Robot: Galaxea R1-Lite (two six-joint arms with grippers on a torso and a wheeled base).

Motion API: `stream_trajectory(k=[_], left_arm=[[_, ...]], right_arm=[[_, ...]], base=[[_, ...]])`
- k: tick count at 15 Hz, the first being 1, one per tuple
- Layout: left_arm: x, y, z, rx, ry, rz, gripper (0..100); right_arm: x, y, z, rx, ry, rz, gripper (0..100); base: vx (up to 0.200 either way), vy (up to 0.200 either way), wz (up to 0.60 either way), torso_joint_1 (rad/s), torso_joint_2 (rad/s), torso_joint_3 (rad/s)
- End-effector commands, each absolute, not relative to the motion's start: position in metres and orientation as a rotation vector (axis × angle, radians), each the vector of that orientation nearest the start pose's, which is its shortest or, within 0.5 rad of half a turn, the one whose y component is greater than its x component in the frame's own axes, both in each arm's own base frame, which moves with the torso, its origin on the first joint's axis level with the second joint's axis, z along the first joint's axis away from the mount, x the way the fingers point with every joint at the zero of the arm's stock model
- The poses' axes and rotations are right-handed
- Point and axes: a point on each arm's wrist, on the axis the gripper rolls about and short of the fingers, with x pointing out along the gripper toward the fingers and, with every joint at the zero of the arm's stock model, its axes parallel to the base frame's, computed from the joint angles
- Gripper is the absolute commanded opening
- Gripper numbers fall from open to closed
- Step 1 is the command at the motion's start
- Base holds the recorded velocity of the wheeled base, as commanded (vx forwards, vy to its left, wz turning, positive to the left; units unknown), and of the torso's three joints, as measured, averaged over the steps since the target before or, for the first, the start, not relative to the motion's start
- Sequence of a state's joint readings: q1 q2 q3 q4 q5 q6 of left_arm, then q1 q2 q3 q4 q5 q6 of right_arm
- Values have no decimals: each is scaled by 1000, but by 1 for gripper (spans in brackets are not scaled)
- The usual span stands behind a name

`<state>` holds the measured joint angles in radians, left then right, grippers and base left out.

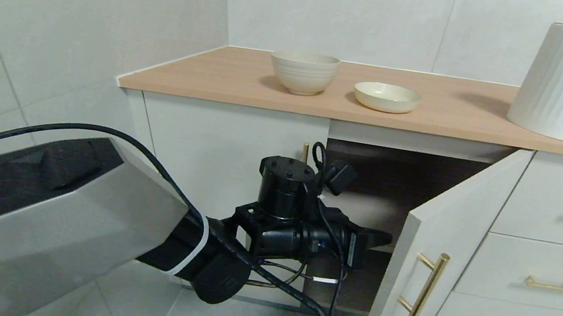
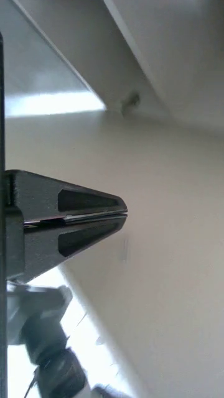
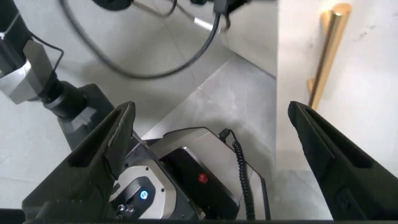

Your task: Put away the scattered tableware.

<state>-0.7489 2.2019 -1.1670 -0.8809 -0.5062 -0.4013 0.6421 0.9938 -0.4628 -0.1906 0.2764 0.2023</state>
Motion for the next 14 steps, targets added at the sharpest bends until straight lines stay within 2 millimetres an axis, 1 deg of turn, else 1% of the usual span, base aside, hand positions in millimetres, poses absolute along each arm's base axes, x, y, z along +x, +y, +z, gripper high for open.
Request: stream_trajectory(k=[1, 4, 6, 7, 8, 9, 10, 11, 12, 14], left_arm=[[308, -304, 113, -326, 411, -1204, 0], [304, -309, 114, -324, 415, -1219, 0], [292, -319, 116, -315, 435, -1250, 0], [281, -326, 121, -312, 436, -1275, 0], [260, -338, 133, -304, 431, -1309, 0], [236, -350, 142, -292, 438, -1361, 0], [218, -357, 150, -285, 442, -1405, 0], [211, -359, 153, -282, 444, -1424, 0], [204, -359, 153, -273, 452, -1433, 0], [221, -343, 151, -281, 451, -1361, 0]], right_arm=[[94, 78, 194, 121, 441, 873, 100], [94, 78, 194, 122, 439, 873, 100], [93, 78, 194, 122, 437, 880, 100], [93, 78, 195, 123, 431, 882, 100], [90, 79, 198, 124, 415, 904, 100], [81, 77, 203, 127, 379, 950, 100], [74, 75, 206, 130, 358, 993, 100], [71, 74, 207, 134, 348, 1015, 100], [67, 72, 208, 143, 341, 1071, 100], [68, 72, 209, 143, 341, 1070, 100]], base=[[0, 0, 0, 0, 0, 0], [0, 0, 0, 0, 0, 0], [0, 0, 0, 0, 0, 0], [0, 0, 0, 0, 0, 0], [0, 0, 0, 0, 0, 0], [0, 0, 0, 0, 0, 0], [0, 0, 0, 0, 0, 0], [0, 0, 0, 0, 0, 0], [0, 0, 0, 0, 0, 0], [0, 0, 0, 0, 0, 0]])
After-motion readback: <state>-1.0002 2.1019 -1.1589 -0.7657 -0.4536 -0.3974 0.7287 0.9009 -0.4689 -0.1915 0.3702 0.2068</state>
